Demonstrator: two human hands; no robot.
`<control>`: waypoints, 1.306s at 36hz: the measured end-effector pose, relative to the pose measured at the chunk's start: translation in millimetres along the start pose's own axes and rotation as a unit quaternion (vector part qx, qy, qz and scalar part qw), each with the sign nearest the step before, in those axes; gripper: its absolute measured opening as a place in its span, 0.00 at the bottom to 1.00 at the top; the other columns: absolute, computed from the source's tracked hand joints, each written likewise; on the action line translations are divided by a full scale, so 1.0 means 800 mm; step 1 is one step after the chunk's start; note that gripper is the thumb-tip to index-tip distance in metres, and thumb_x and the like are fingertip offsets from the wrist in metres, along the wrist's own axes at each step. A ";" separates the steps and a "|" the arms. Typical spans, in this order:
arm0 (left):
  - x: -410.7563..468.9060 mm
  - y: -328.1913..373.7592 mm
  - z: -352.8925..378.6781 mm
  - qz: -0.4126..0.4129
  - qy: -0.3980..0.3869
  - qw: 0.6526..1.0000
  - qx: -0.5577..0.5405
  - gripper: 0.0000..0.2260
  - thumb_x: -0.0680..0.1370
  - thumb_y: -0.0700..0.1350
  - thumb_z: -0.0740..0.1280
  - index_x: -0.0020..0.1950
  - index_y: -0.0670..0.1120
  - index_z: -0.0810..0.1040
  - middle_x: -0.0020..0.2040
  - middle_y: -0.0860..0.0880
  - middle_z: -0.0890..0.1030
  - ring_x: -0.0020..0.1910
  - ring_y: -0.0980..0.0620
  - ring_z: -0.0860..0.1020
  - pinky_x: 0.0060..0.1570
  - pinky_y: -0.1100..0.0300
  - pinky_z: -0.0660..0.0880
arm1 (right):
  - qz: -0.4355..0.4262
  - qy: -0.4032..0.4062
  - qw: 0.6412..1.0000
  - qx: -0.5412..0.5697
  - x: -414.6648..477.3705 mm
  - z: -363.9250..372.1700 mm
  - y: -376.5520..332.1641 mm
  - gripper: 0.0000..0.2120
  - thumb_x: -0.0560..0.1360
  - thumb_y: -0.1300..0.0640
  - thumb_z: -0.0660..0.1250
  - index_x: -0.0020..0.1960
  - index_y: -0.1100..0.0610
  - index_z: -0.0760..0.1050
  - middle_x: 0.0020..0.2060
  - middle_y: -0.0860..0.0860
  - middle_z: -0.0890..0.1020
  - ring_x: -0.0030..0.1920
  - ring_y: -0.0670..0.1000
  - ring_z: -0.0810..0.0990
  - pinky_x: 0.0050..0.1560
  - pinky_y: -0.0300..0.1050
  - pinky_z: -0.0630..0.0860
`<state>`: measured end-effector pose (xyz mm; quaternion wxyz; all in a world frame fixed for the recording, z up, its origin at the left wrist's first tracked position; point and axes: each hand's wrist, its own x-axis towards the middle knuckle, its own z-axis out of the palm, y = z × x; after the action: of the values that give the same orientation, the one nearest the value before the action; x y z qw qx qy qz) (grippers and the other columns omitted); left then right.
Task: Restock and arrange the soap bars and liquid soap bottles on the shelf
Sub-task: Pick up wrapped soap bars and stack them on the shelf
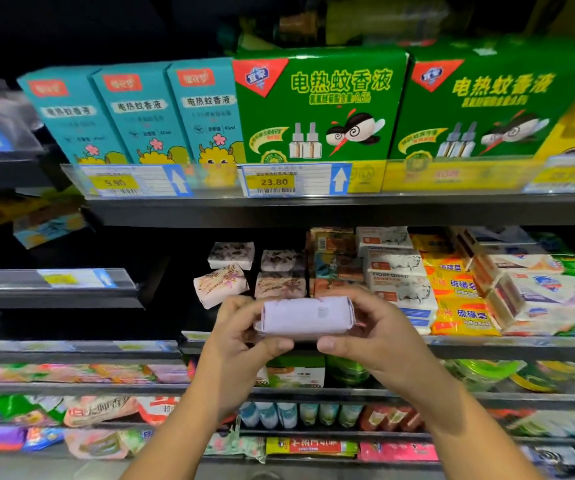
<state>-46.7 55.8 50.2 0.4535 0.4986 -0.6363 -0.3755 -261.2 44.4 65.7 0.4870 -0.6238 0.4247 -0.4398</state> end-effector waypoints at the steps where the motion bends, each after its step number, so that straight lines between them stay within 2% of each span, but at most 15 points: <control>1: -0.001 0.002 -0.002 0.007 -0.006 1.000 -0.004 0.20 0.66 0.64 0.74 0.56 0.73 0.77 0.56 0.60 0.71 0.58 0.57 0.76 0.54 0.66 0.75 | -0.015 0.013 0.998 -0.055 0.000 -0.001 0.002 0.23 0.64 0.55 0.81 0.55 0.42 0.81 0.57 0.40 0.79 0.61 0.43 0.78 0.58 0.38 0.76; 7: -0.012 0.017 -0.006 0.041 -0.018 0.999 0.017 0.16 0.68 0.61 0.74 0.54 0.70 0.77 0.56 0.61 0.78 0.58 0.56 0.78 0.51 0.61 0.78 | 0.016 -0.018 0.991 -0.134 -0.006 0.014 0.003 0.22 0.66 0.56 0.81 0.54 0.43 0.76 0.50 0.35 0.80 0.53 0.38 0.79 0.50 0.32 0.75; 9: -0.011 0.024 -0.004 0.052 -0.009 0.998 0.023 0.17 0.68 0.57 0.77 0.53 0.69 0.76 0.55 0.63 0.78 0.56 0.58 0.78 0.48 0.65 0.77 | 0.058 -0.042 0.994 -0.087 -0.008 0.027 0.008 0.22 0.66 0.55 0.81 0.54 0.42 0.76 0.49 0.38 0.82 0.50 0.42 0.81 0.49 0.38 0.78; 12: -0.010 0.027 0.000 0.041 0.006 0.998 -0.036 0.19 0.69 0.46 0.79 0.52 0.63 0.75 0.51 0.61 0.79 0.53 0.58 0.79 0.43 0.67 0.77 | 0.096 -0.061 0.993 -0.029 -0.010 0.040 0.018 0.28 0.65 0.52 0.82 0.59 0.37 0.75 0.56 0.43 0.82 0.58 0.52 0.79 0.60 0.52 0.78; 15: -0.011 0.023 -0.002 0.055 0.023 0.998 -0.028 0.23 0.68 0.47 0.80 0.55 0.65 0.74 0.53 0.58 0.79 0.55 0.54 0.79 0.49 0.64 0.77 | 0.078 -0.085 0.993 0.013 -0.012 0.046 0.027 0.30 0.68 0.62 0.79 0.66 0.47 0.75 0.60 0.45 0.81 0.61 0.48 0.80 0.57 0.43 0.79; 18: -0.013 0.025 -0.003 0.061 0.018 0.998 -0.006 0.25 0.67 0.48 0.79 0.54 0.70 0.73 0.54 0.62 0.79 0.58 0.59 0.78 0.52 0.68 0.74 | 0.086 -0.067 0.992 0.064 -0.013 0.048 0.028 0.25 0.69 0.72 0.74 0.62 0.53 0.79 0.57 0.49 0.83 0.58 0.52 0.82 0.51 0.44 0.81; 21: -0.015 0.025 -0.007 0.063 0.026 0.998 -0.001 0.25 0.64 0.53 0.79 0.53 0.73 0.72 0.55 0.65 0.79 0.58 0.62 0.77 0.53 0.70 0.73 | 0.055 -0.025 0.998 0.022 -0.010 0.036 0.025 0.28 0.66 0.68 0.79 0.60 0.47 0.79 0.54 0.45 0.83 0.56 0.48 0.82 0.51 0.42 0.80; 24: -0.014 0.013 -0.017 0.033 0.031 0.999 0.003 0.28 0.61 0.58 0.78 0.55 0.75 0.71 0.57 0.65 0.78 0.60 0.61 0.77 0.56 0.61 0.76 | 0.030 0.003 0.999 -0.010 -0.006 0.017 0.012 0.32 0.64 0.62 0.82 0.59 0.35 0.77 0.55 0.43 0.82 0.56 0.48 0.82 0.53 0.45 0.81; 26: -0.015 0.006 -0.019 0.007 0.015 1.000 0.018 0.33 0.59 0.57 0.83 0.56 0.74 0.70 0.58 0.68 0.77 0.61 0.64 0.75 0.59 0.60 0.74 | 0.001 0.024 0.999 -0.031 -0.004 0.007 0.003 0.34 0.63 0.58 0.83 0.61 0.36 0.75 0.55 0.46 0.83 0.56 0.50 0.82 0.53 0.48 0.81; 29: -0.017 0.003 -0.010 -0.008 -0.013 0.999 0.049 0.34 0.63 0.48 0.83 0.60 0.67 0.69 0.57 0.73 0.73 0.60 0.69 0.73 0.55 0.70 0.72 | -0.039 0.039 0.998 -0.025 -0.005 0.008 -0.014 0.34 0.61 0.59 0.84 0.61 0.40 0.75 0.52 0.47 0.83 0.53 0.50 0.83 0.49 0.44 0.81; 35: -0.017 -0.011 0.008 -0.053 -0.058 0.997 0.004 0.32 0.68 0.44 0.81 0.63 0.65 0.70 0.57 0.67 0.78 0.57 0.61 0.78 0.53 0.61 0.79 | -0.048 -0.025 0.991 -0.121 -0.008 0.040 -0.019 0.31 0.65 0.56 0.82 0.61 0.35 0.74 0.54 0.39 0.80 0.58 0.43 0.78 0.55 0.38 0.77; 39: -0.013 -0.019 -0.008 -0.079 -0.028 0.996 -0.018 0.33 0.66 0.41 0.82 0.61 0.66 0.72 0.56 0.62 0.80 0.56 0.58 0.80 0.52 0.59 0.79 | -0.044 0.012 0.994 -0.097 -0.003 0.031 -0.015 0.29 0.66 0.58 0.81 0.58 0.34 0.75 0.53 0.37 0.80 0.56 0.42 0.79 0.51 0.34 0.76; 41: -0.008 -0.021 -0.018 -0.099 -0.012 0.990 -0.095 0.35 0.63 0.37 0.82 0.63 0.60 0.72 0.54 0.56 0.83 0.55 0.52 0.82 0.49 0.57 0.80 | -0.039 0.033 0.997 -0.065 -0.001 0.028 -0.012 0.27 0.67 0.59 0.80 0.57 0.35 0.76 0.53 0.39 0.81 0.55 0.44 0.80 0.51 0.38 0.79; 44: 0.003 -0.017 -0.024 -0.127 -0.007 0.971 -0.204 0.35 0.59 0.42 0.81 0.64 0.54 0.73 0.53 0.47 0.85 0.52 0.46 0.84 0.44 0.56 0.81 | 0.004 0.057 0.998 -0.021 0.005 0.029 -0.010 0.21 0.70 0.57 0.78 0.57 0.38 0.77 0.52 0.42 0.82 0.53 0.46 0.81 0.51 0.47 0.82; 47: 0.010 -0.015 -0.019 -0.188 -0.044 0.959 -0.207 0.27 0.65 0.46 0.77 0.63 0.49 0.76 0.50 0.46 0.85 0.48 0.45 0.84 0.41 0.55 0.80 | 0.096 0.050 0.993 -0.043 0.013 0.033 -0.006 0.10 0.74 0.50 0.73 0.53 0.39 0.78 0.46 0.41 0.83 0.48 0.41 0.82 0.52 0.46 0.82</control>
<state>-29.2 45.1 45.2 0.4394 0.4869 -0.4592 -0.5991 -233.1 41.4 67.9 0.4780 -0.5774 0.5251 -0.4030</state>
